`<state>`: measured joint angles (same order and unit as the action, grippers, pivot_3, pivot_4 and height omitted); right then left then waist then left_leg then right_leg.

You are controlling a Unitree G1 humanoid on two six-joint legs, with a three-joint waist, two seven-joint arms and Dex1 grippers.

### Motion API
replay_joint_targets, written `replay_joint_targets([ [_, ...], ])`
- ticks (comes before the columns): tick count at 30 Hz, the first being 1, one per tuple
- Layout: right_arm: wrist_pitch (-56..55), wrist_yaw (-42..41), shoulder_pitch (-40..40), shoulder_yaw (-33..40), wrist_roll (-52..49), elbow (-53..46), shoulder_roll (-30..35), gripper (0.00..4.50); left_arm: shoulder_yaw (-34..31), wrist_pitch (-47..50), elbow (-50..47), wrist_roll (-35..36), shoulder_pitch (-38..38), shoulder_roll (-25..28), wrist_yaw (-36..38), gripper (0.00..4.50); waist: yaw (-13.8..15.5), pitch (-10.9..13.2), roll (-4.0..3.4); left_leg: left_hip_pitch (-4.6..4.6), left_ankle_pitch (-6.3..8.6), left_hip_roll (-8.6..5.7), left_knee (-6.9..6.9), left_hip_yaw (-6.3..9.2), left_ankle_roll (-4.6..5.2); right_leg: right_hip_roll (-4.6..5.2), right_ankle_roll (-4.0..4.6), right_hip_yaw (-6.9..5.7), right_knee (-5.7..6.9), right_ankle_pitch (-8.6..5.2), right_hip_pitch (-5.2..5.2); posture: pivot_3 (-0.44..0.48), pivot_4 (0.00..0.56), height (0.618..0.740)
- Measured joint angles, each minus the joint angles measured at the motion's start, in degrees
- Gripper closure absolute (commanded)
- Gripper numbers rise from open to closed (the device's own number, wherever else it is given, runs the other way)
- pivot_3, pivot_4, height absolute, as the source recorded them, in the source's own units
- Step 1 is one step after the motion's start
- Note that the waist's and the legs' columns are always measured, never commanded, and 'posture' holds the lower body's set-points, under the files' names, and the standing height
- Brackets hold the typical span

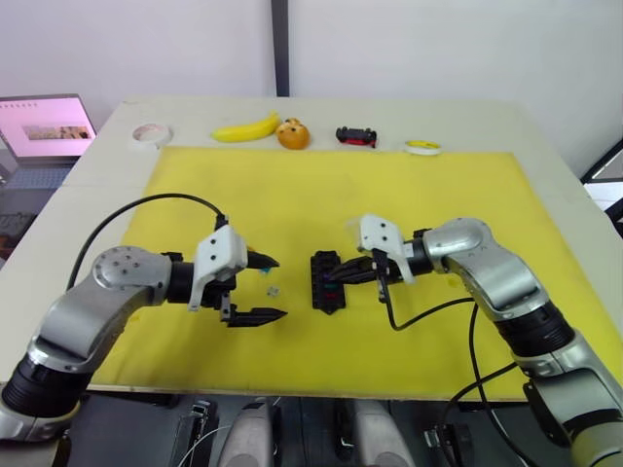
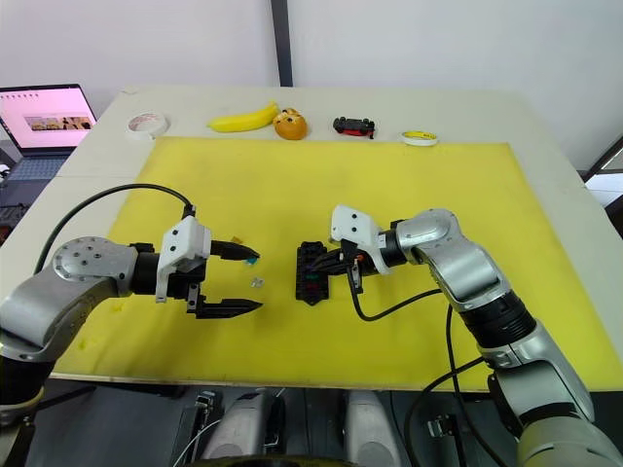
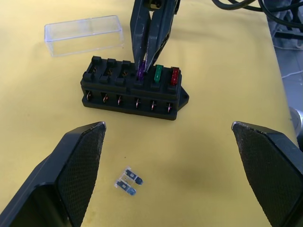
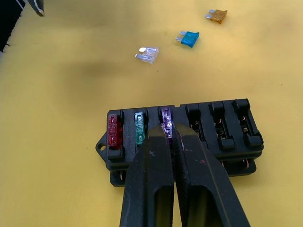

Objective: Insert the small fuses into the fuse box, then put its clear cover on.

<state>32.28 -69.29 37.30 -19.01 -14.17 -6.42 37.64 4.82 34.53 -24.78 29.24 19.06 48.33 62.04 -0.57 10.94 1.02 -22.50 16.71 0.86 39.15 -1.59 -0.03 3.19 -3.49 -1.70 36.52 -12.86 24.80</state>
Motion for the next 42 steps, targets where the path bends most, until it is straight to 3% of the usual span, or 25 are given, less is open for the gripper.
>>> replay_joint_targets([
  [42,-7.21,-0.1,-1.23,-0.22,2.6,1.33,-0.39,4.47,0.0,0.0,0.0,0.01,0.02,0.01,-0.17,0.0,-0.01,0.0,0.0,0.0,0.0,0.0,0.0,0.0,0.0,0.0,0.0,0.0,0.0,0.0,0.0,0.0,0.15,0.737],
])
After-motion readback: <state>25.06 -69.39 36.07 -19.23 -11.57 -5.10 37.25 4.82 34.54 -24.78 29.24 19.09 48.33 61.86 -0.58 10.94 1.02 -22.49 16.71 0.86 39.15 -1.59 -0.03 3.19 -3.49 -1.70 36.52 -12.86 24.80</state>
